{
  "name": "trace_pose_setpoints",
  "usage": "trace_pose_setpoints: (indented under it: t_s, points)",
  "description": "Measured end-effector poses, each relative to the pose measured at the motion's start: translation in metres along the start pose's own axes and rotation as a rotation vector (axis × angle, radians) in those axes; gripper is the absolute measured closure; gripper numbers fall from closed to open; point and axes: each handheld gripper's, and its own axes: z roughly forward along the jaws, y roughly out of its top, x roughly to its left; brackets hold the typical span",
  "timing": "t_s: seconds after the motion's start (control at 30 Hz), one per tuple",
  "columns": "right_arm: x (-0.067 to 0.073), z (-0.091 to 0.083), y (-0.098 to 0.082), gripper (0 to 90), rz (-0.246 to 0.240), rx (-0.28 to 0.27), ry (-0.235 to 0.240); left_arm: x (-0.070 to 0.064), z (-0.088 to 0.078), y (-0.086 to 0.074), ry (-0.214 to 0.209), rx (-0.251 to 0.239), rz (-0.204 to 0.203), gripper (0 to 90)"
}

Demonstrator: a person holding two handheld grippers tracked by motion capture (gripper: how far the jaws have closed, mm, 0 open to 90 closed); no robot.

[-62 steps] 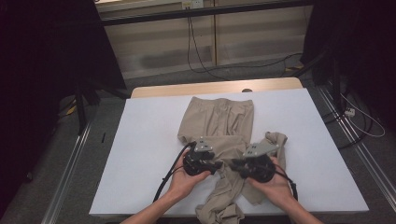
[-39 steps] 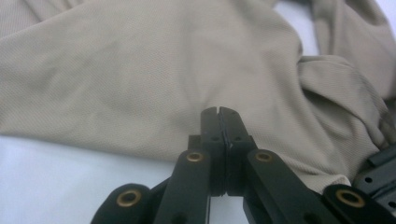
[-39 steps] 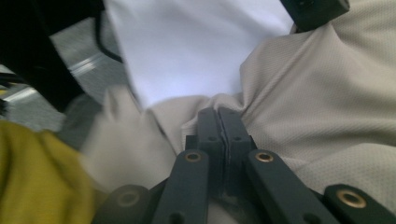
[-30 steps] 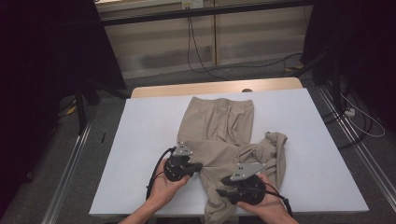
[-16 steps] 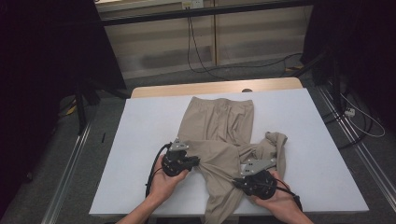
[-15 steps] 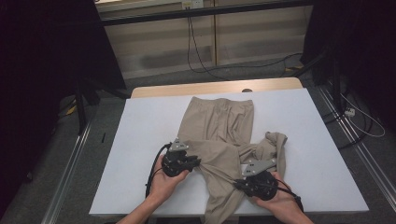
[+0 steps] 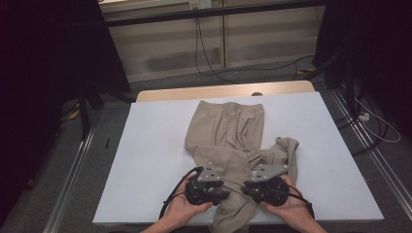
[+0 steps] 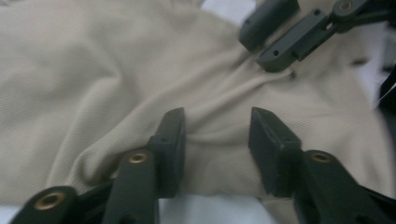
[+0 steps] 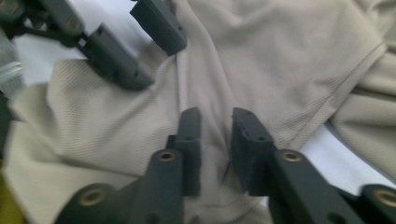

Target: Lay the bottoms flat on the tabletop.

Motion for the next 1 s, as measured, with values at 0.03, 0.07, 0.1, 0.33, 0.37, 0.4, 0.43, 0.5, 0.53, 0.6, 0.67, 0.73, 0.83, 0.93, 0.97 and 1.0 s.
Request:
trace_pose_setpoints:
  t_s: [0.03,0.07,0.1,0.33,0.37,0.4,0.43,0.5,0.53,0.6,0.67,0.73,0.83,0.93,0.97,1.0]
  points:
    - [-0.001,0.004,0.0,67.9,-0.004,0.014,-0.005,-0.002,0.002,-0.001,0.018,-0.007,0.04,55.3]
    - [-0.001,0.007,-0.001,63.1,-0.001,0.029,-0.006,-0.004,0.002,0.0,0.031,-0.001,0.057,56.1]
    - [-0.002,0.009,-0.002,62.2,0.007,0.031,0.002,-0.005,0.002,0.0,0.027,0.007,0.057,57.7]
    - [0.006,0.003,-0.006,87.1,0.04,0.037,0.036,-0.002,-0.009,-0.006,-0.045,0.036,-0.018,89.7]
    - [0.007,0.002,-0.007,87.5,0.049,0.035,0.04,-0.004,-0.011,-0.007,-0.058,0.041,-0.023,89.7]
    - [0.01,0.001,-0.008,87.8,0.048,0.033,0.036,-0.005,-0.013,-0.007,-0.064,0.063,-0.011,89.8]
    - [0.012,0.0,-0.009,87.8,0.044,0.035,0.04,-0.008,-0.014,-0.008,-0.067,0.063,-0.016,89.9]
    - [0.017,-0.001,-0.009,88.1,0.044,0.038,0.053,-0.012,-0.019,-0.012,-0.072,0.068,-0.025,89.9]
    - [0.02,-0.002,-0.01,88.1,0.041,0.04,0.061,-0.013,-0.023,-0.014,-0.075,0.068,-0.023,89.9]
    - [0.026,-0.002,-0.01,88.1,0.037,0.042,0.078,-0.015,-0.029,-0.017,-0.082,0.063,-0.025,89.9]
    - [0.034,-0.002,-0.009,87.5,0.042,0.049,0.092,-0.017,-0.033,-0.022,-0.09,0.067,-0.037,89.9]
    - [0.04,-0.002,-0.009,87.4,0.052,0.054,0.117,-0.021,-0.037,-0.025,-0.098,0.08,-0.035,89.9]
    - [0.049,-0.002,-0.008,87.4,0.041,0.061,0.156,-0.026,-0.044,-0.031,-0.112,0.077,-0.036,89.9]
    - [0.054,-0.004,-0.009,84.5,0.034,0.059,0.185,-0.031,-0.053,-0.037,-0.125,0.062,-0.043,89.8]
    - [0.054,-0.005,-0.008,81.1,0.026,0.049,0.188,-0.031,-0.055,-0.04,-0.127,0.055,-0.039,89.6]
    - [0.053,-0.006,-0.007,75.6,0.022,0.037,0.181,-0.031,-0.058,-0.042,-0.123,0.039,-0.057,89.0]
